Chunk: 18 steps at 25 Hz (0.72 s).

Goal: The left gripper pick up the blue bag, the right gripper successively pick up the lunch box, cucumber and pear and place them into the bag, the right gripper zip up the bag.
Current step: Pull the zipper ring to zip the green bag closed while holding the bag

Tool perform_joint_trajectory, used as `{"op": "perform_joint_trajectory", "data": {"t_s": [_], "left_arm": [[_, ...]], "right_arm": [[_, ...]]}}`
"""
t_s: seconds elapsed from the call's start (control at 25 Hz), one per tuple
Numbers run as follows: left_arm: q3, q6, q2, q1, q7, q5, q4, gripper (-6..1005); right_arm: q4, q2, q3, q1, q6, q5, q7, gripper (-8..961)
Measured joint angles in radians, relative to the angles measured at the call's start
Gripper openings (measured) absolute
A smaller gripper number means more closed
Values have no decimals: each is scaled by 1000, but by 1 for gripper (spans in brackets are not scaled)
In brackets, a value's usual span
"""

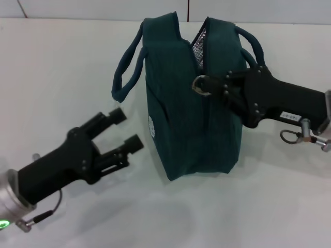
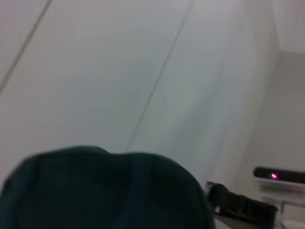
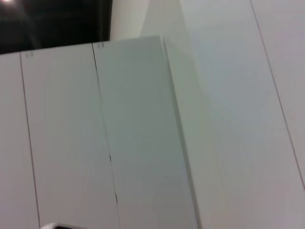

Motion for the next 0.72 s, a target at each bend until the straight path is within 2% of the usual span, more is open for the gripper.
{"op": "perform_joint_trajectory", "data": {"t_s": [0.36,0.44,0.72], "left_arm": [[29,-99,-6,-82,45,-6,-116,888],[30,-137,-7,-130,63,-6,-169,888],[26,-192,-14,-163,66,-8,-190,887]], "right_arm": [[-5,0,-29,44,13,2,-3,15],[3,0,-44,59,16,3,-1,15],[4,0,-105,66,48,53,-16,15]]}}
